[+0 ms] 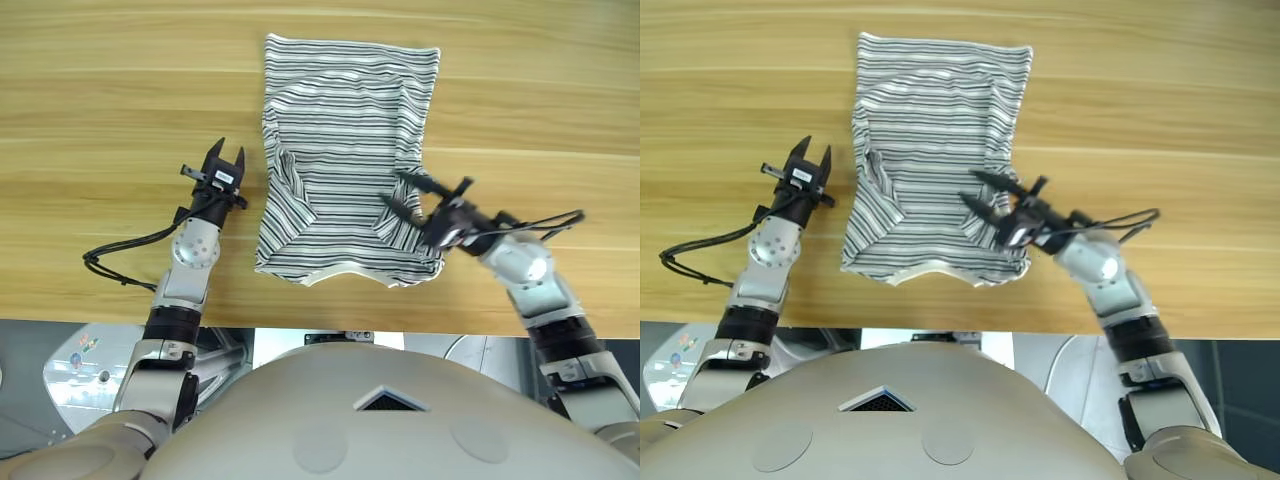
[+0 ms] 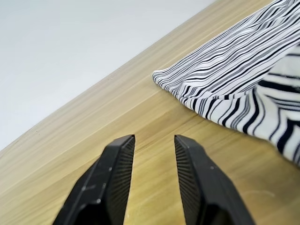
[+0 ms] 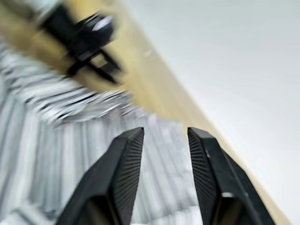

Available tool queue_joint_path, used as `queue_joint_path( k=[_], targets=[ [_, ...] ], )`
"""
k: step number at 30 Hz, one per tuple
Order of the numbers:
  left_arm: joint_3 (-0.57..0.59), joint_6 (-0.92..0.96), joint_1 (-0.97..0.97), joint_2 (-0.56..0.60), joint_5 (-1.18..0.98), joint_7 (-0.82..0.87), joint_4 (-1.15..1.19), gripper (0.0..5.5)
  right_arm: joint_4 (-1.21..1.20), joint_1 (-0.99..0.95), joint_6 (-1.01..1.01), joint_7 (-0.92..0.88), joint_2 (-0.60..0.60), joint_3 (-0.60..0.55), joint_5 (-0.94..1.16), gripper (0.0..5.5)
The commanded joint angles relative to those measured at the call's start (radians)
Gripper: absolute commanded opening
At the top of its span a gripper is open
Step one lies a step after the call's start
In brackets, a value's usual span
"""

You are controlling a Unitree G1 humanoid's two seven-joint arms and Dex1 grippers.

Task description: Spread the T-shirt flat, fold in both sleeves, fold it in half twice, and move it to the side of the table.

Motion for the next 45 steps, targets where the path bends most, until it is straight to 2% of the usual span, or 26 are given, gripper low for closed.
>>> queue_joint_path(
  k=[1, 4, 8, 19, 31, 34, 40, 42, 45],
  targets=[
    [-0.003, 0.006, -0.005, -0.005, 0.014, 0.009, 0.019, 1.59, -0.017, 0.085, 0.014, 0.069, -0.063, -0.138, 0.198, 1.72],
    [-0.004, 0.005, -0.006, -0.005, 0.014, 0.012, 0.021, 1.59, 0.102, 0.063, 0.032, 0.092, -0.050, -0.163, 0.156, 1.72],
    [-0.014, 0.004, -0.020, -0.003, 0.014, -0.002, 0.014, 1.59, 0.328, -0.013, 0.033, 0.042, -0.009, -0.118, -0.074, 1.72],
    [-0.104, -0.031, -0.059, -0.025, 0.046, -0.055, 0.029, 1.59, 0.367, -0.105, -0.006, 0.061, 0.112, 0.022, -0.230, 1.72],
    [-0.119, -0.040, -0.065, -0.051, 0.047, -0.041, 0.051, 1.59, 0.476, -0.319, -0.006, -0.016, 0.284, 0.135, -0.365, 1.72],
    [-0.113, -0.042, -0.065, -0.049, 0.043, -0.040, 0.053, 1.59, 0.495, -0.316, -0.024, -0.047, 0.275, 0.089, -0.325, 1.72],
    [-0.137, -0.057, -0.075, -0.029, 0.084, -0.041, 0.088, 1.59, 0.277, -0.108, -0.017, 0.066, 0.107, -0.115, 0.056, 1.72],
    [-0.129, -0.064, -0.077, 0.001, 0.097, -0.043, 0.070, 1.59, 0.360, -0.091, -0.017, 0.034, 0.072, -0.173, 0.019, 1.72],
    [-0.089, -0.063, -0.069, 0.035, 0.091, -0.030, 0.028, 1.59, 0.471, -0.084, -0.018, -0.011, 0.058, -0.164, -0.114, 1.72]
  ],
)
